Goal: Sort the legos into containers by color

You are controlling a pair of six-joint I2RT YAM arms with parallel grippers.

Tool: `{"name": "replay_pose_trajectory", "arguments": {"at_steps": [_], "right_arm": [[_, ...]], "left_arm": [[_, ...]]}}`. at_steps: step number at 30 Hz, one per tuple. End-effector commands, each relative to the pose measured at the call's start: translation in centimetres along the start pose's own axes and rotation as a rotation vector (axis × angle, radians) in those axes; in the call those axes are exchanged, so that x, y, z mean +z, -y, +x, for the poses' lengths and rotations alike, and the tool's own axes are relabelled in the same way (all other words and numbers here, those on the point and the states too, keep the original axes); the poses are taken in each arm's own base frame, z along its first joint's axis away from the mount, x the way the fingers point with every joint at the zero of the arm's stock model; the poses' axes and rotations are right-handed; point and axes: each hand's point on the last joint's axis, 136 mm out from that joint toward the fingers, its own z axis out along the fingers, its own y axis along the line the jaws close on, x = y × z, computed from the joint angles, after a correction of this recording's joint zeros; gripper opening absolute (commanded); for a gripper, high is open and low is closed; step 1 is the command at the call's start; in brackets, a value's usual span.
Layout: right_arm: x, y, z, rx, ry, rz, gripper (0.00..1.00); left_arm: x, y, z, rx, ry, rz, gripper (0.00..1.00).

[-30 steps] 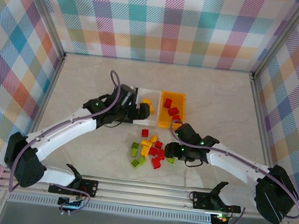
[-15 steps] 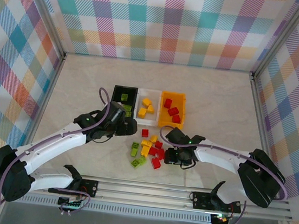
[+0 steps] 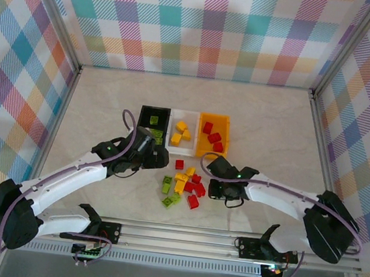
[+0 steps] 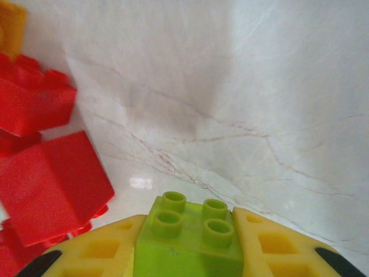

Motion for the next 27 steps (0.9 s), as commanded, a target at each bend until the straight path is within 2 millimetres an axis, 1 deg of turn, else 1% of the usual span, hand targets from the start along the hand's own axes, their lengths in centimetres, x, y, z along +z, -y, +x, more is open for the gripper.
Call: {"name": "replay_pose_trajectory", "arguments": {"at_steps": [1, 3, 4, 6, 8, 9, 11, 12, 13, 17, 21, 23, 27], "right_arm": [[-3.4, -0.1, -4.5, 0.002, 0.138, -0.023, 0.28], [-5.0, -1.4, -7.0, -0.014, 0.191, -0.075, 0.27], [-5.7, -2.7, -8.4, -0.042, 0.214, -0.105, 0.26], [-6.4, -5.3, -11.0, -0.086, 0.233, -0.151, 0.26], [-6.5, -7.6, -13.2, -0.119, 0.249, -0.193, 0.26], [-6.1, -9.0, -14.5, -0.135, 0.252, -0.218, 0.26], [-5.5, -11.3, -16.5, -0.156, 0.252, -0.25, 0.26], [-5.0, -12.4, -17.2, -0.168, 0.237, -0.271, 0.26], [-4.8, -13.7, -18.0, -0.177, 0.231, -0.304, 0.26], [-3.7, -18.9, -19.9, -0.226, 0.198, -0.431, 0.26], [-2.8, -22.9, -21.2, -0.249, 0.182, -0.526, 0.27], [-2.1, -24.3, -21.9, -0.246, 0.169, -0.554, 0.28], [-0.2, -25.8, -23.6, -0.23, 0.149, -0.55, 0.3]], "left_arm": [[-0.6, -0.9, 0.3, -0.011, 0.017, -0.015, 1.0], [-0.9, -0.7, 0.2, -0.011, 0.027, -0.005, 1.0], [-0.9, -0.8, 0.2, -0.012, 0.027, -0.006, 1.0], [-0.8, -1.1, 0.6, -0.012, 0.016, -0.015, 1.0], [-0.6, -1.4, 1.1, -0.016, 0.002, -0.019, 1.0], [-0.6, -1.6, 1.3, -0.018, -0.003, -0.024, 1.0], [-0.7, -2.1, 1.8, -0.019, -0.01, -0.031, 1.0], [-0.9, -2.4, 1.9, -0.02, -0.01, -0.035, 1.0], [-1.1, -2.7, 2.1, -0.019, -0.008, -0.042, 1.0], [-2.0, -3.8, 2.5, -0.019, 0.006, -0.058, 1.0], [-2.4, -4.6, 3.3, -0.019, -0.004, -0.072, 1.0], [-2.5, -5.0, 3.6, -0.02, -0.009, -0.081, 1.0], [-2.9, -5.5, 4.1, -0.024, -0.013, -0.085, 1.0]]}}
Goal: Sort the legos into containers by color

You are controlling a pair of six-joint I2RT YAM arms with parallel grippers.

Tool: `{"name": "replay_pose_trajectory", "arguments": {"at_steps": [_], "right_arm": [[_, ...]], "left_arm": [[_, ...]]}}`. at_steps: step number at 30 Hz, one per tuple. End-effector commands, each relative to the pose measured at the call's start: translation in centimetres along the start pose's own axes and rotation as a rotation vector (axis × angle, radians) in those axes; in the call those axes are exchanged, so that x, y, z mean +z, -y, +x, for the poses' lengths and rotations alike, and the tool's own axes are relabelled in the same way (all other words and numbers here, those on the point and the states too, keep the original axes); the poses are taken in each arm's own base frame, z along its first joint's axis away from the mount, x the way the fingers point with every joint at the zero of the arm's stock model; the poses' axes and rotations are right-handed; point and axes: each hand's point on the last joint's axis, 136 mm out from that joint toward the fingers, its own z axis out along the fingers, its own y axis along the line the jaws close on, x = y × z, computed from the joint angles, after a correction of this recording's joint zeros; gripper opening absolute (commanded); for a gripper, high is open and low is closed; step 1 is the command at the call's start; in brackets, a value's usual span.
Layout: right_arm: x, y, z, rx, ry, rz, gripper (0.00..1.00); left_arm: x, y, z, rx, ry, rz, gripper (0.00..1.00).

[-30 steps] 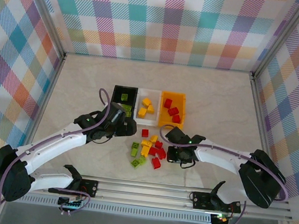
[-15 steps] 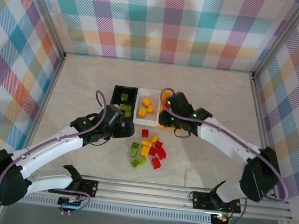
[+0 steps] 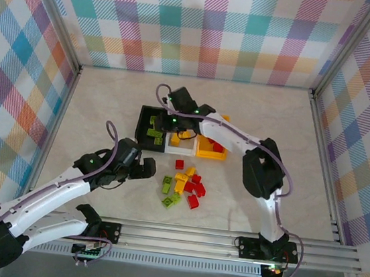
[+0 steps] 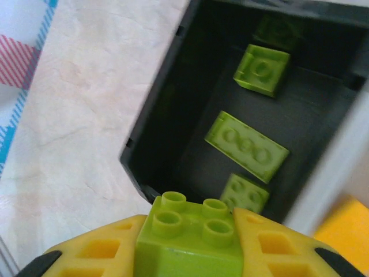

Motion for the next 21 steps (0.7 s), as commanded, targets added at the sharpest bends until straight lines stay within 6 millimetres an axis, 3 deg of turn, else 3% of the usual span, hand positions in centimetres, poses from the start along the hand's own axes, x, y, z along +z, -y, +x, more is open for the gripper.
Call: {"name": "replay_pose_trajectory", "arguments": {"at_steps": [1, 4, 6, 12, 16, 21], "right_arm": [[1.4, -1.2, -1.1, 0.008, -0.021, -0.045, 0.31], [2.4, -1.2, -1.9, 0.017, -0.023, -0.043, 0.5], [1.8, -1.6, -2.7, 0.019, -0.003, -0.049, 0.63], [-3.6, -2.4, -4.2, 0.008, 0.138, -0.05, 0.71], [-7.9, -1.6, -2.5, 0.023, 0.2, -0.034, 0.72], [-11.4, 1.1, 2.2, 0.053, 0.192, 0.019, 0.72]], "left_arm": [[-0.3, -1.4, 0.9, -0.003, -0.013, -0.04, 1.0], [-0.6, -1.4, 1.0, -0.009, -0.011, -0.032, 1.0], [-0.7, -1.3, 1.0, -0.008, -0.013, -0.022, 1.0], [-0.4, -0.2, 1.0, -0.004, -0.027, 0.022, 1.0], [0.6, 1.8, 1.1, 0.035, -0.053, 0.064, 1.0], [3.4, 5.7, 1.6, 0.109, -0.106, 0.107, 0.94]]}}
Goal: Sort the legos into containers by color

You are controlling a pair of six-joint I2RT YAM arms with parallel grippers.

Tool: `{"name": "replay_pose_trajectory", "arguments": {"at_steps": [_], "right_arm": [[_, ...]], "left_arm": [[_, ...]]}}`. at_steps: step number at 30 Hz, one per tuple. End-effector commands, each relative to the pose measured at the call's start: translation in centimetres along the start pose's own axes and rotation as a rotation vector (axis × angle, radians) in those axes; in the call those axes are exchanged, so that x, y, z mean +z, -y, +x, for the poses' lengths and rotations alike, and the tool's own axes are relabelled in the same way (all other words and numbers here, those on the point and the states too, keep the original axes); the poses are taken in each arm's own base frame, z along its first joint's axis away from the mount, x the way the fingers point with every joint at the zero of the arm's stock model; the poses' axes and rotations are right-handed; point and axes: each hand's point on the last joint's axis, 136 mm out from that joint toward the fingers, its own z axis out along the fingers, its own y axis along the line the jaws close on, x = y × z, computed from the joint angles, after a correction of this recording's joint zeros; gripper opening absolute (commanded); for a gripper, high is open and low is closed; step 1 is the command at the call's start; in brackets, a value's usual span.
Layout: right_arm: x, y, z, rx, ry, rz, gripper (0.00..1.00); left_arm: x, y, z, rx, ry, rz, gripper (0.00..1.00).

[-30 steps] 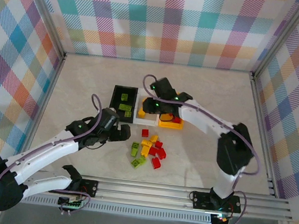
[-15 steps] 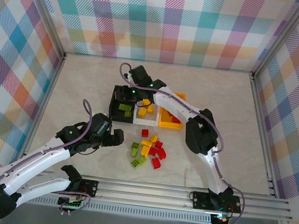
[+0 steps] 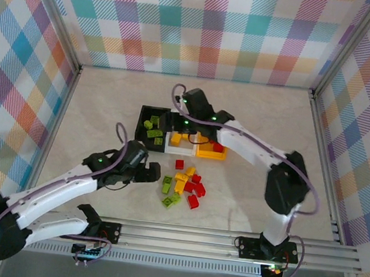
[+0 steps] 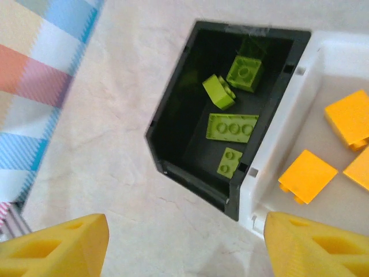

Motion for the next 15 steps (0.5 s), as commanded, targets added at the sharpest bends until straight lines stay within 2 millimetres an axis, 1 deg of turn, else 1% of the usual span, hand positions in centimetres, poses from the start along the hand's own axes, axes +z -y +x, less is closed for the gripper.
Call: {"name": "replay_pose_trajectory", "arguments": {"at_steps": [1, 3, 7, 9, 12, 15], "right_arm": [[-2.5, 1.8, 1.4, 0.024, 0.043, 0.035, 0.72], [-3.8, 3.3, 3.1, 0.041, 0.04, 0.063, 0.72], [-5.9, 5.3, 5.1, 0.073, 0.043, 0.101, 0.72], [-6.6, 6.1, 5.9, 0.085, 0.049, 0.12, 0.72], [-7.4, 7.1, 6.6, 0.105, 0.055, 0.139, 0.72], [-8.0, 7.7, 6.7, 0.118, 0.068, 0.146, 0.73]], "left_arm": [[1.8, 3.9, -0.8, 0.047, -0.013, 0.086, 0.9], [3.5, 4.7, -0.7, 0.055, -0.038, 0.086, 0.84], [6.1, 5.8, -0.8, 0.089, -0.071, 0.086, 0.73], [7.1, 6.2, -0.7, 0.104, -0.093, 0.078, 0.65], [8.1, 5.9, 0.0, 0.114, -0.128, 0.063, 0.59], [8.8, 5.2, 1.1, 0.125, -0.162, 0.036, 0.57]]}}
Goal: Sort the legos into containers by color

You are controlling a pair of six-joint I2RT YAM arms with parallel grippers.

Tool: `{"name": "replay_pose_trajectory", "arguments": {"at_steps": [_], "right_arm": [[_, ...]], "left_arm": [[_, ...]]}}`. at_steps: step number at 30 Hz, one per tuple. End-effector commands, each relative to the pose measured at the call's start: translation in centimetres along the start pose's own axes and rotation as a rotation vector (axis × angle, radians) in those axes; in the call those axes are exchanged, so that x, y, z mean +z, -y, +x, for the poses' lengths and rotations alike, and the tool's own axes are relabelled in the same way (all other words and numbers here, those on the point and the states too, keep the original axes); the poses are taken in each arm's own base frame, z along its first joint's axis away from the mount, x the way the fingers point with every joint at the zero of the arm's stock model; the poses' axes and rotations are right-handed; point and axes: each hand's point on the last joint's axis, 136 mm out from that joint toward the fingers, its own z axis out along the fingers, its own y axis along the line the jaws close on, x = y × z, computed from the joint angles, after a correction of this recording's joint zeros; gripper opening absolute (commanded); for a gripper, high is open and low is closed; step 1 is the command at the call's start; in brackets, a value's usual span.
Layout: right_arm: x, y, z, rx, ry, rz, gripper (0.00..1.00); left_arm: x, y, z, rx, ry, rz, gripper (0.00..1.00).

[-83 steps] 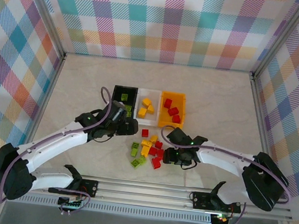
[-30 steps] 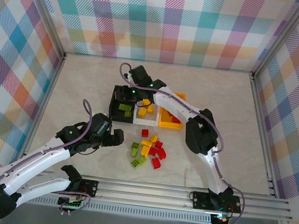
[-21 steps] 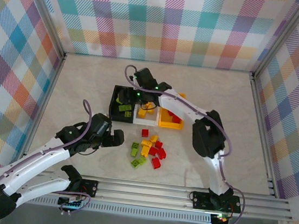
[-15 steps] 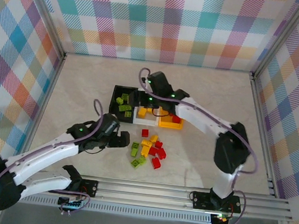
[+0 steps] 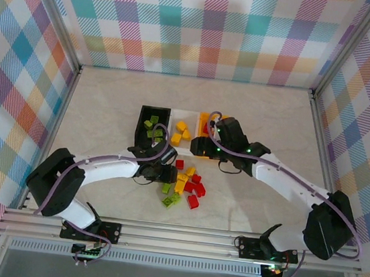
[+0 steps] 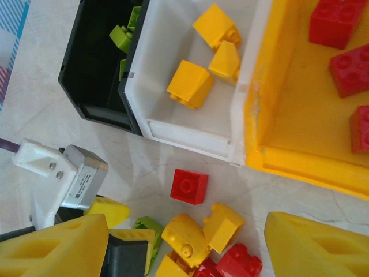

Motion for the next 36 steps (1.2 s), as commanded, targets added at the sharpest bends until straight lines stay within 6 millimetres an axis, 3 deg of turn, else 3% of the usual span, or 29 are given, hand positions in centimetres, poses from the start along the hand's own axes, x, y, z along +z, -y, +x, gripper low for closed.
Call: {"name": "replay_pose_trajectory", "arguments": {"at_steps": [1, 8, 12, 14, 17, 22, 25, 29, 36], "right_arm": [[-1.3, 0.4, -0.9, 0.022, 0.054, 0.002, 0.72], [-1.6, 0.7, -1.2, 0.034, 0.066, 0.003, 0.73], [-1.5, 0.8, -1.0, 0.04, 0.064, 0.001, 0.73], [-1.5, 0.8, -1.0, 0.04, 0.066, -0.001, 0.73], [-1.4, 0.8, -1.1, 0.043, 0.066, -0.003, 0.73], [-1.5, 0.7, -1.0, 0.044, 0.066, -0.009, 0.73], [-1.6, 0.8, -0.8, 0.044, 0.064, -0.009, 0.73], [-2.1, 1.0, -0.7, 0.044, 0.073, -0.002, 0.73], [-2.4, 1.3, -0.8, 0.051, 0.081, 0.009, 0.73]], "left_arm": [[0.4, 0.6, 0.5, 0.038, -0.02, 0.016, 0.55], [0.0, -3.2, 2.4, 0.009, -0.042, -0.102, 0.41], [-1.3, -5.7, 2.8, -0.034, -0.021, -0.148, 0.38], [-1.9, -6.0, 2.8, -0.044, -0.009, -0.142, 0.38], [-3.1, -4.8, 1.9, -0.048, 0.019, -0.089, 0.47], [-3.7, -3.5, 1.3, -0.022, 0.049, -0.059, 0.83], [-2.3, -4.2, 2.2, -0.01, 0.005, -0.098, 0.86], [-0.6, -4.5, 3.0, -0.01, -0.037, -0.109, 0.8], [0.0, -4.5, 3.9, -0.017, -0.064, -0.107, 0.54]]}}
